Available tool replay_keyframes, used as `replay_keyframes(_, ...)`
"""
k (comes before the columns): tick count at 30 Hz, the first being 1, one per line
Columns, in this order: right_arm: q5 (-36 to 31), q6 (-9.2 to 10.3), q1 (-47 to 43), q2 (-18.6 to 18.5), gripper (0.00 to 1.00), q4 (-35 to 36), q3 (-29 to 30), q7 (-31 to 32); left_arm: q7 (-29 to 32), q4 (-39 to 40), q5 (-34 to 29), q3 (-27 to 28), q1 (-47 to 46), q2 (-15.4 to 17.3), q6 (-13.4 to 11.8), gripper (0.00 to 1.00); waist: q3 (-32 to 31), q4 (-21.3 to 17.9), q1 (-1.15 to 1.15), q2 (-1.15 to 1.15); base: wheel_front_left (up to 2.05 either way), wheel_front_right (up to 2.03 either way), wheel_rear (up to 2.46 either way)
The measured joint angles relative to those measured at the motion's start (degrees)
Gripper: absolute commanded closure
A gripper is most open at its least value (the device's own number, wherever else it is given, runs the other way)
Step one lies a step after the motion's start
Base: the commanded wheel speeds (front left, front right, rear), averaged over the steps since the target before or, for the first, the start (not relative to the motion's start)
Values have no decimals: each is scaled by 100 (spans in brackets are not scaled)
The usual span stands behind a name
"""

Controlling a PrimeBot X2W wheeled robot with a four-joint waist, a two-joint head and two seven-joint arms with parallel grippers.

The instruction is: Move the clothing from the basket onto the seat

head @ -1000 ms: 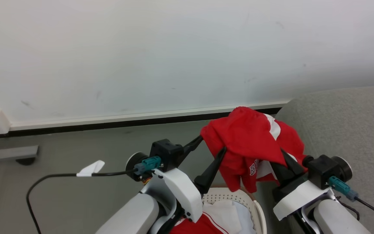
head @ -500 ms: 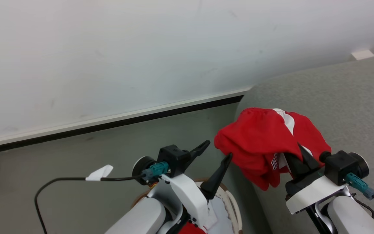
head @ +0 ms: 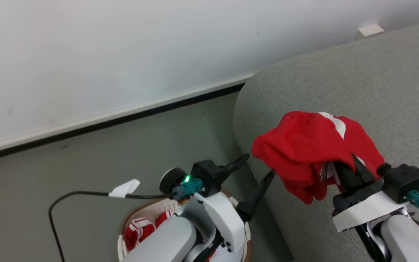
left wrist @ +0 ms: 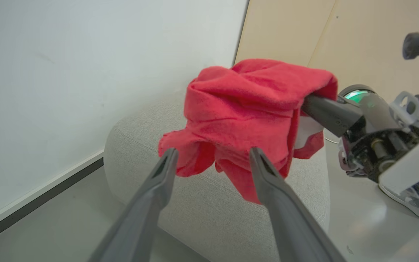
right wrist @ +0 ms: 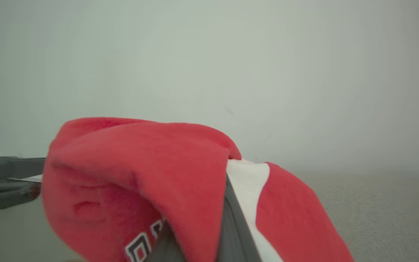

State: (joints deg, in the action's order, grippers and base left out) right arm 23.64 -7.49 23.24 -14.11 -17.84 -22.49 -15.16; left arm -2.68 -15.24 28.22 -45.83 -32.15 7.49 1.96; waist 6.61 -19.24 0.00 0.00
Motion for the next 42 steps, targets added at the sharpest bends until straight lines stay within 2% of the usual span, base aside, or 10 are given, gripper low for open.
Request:
replay_keyframes(10, -16, 0, 514, -76, 100, 272, 937, 0, 113, 112, -330, -142, -809, -38, 140, 0, 1092, 132, 0, 0, 0, 0, 0)
replay_keyframes(15, 108, 0, 1316, -402, 100, -44, 1463, 0, 169, 133, -555, -210, -1408, -8, 254, 0, 1885, 271, 1, 0, 0, 0, 0)
replay_keyframes(22, 336, 0, 2746, -1211, 100, -1055, 2276, 119, 67, 62, -613, -186, -1936, -78, 305, 0, 2936, 563, 2, 0, 0, 0, 0)
replay_keyframes(28, 261, -1, 3813, -1783, 100, -2246, 3234, 300, -126, 25, -544, -89, -2019, -132, 304, 0, 3502, 929, 2, 0, 0, 0, 0)
replay_keyframes(33, -278, 0, 4129, -1763, 100, -3244, 3936, 249, -232, 20, -502, -37, -2017, -134, 254, 0, 3753, 1220, 2, 0, 0, 0, 0)
replay_keyframes(34, -348, -1, 4151, -1716, 93, -3397, 4060, 219, -245, 18, -493, -24, -2017, -132, 244, 0, 3787, 1260, 2, 0, 0, 0, 0)
replay_keyframes(35, -420, -1, 4164, -1658, 62, -3532, 4162, 188, -253, 11, -490, -15, -2017, -131, 230, 0, 3815, 1293, 2, 0, 0, 0, 0)
replay_keyframes(36, -504, 0, 4164, -1596, 1, -3659, 4225, 153, -282, -9, -483, -4, -2015, -125, 226, 0, 3830, 1320, 2, 0, 0, 0, 0)
replay_keyframes(39, -708, -1, 4100, -1318, 0, -3785, 4321, 62, -342, -66, -431, 38, -1974, -91, 203, 0, 3773, 1325, 2, 0, 0, 0, 0)
replay_keyframes(42, -924, 0, 3776, -1084, 0, -3553, 4149, 19, -407, -112, -352, 92, -1901, -27, 157, 0, 3639, 1279, 2, 0, 0, 0, 0)
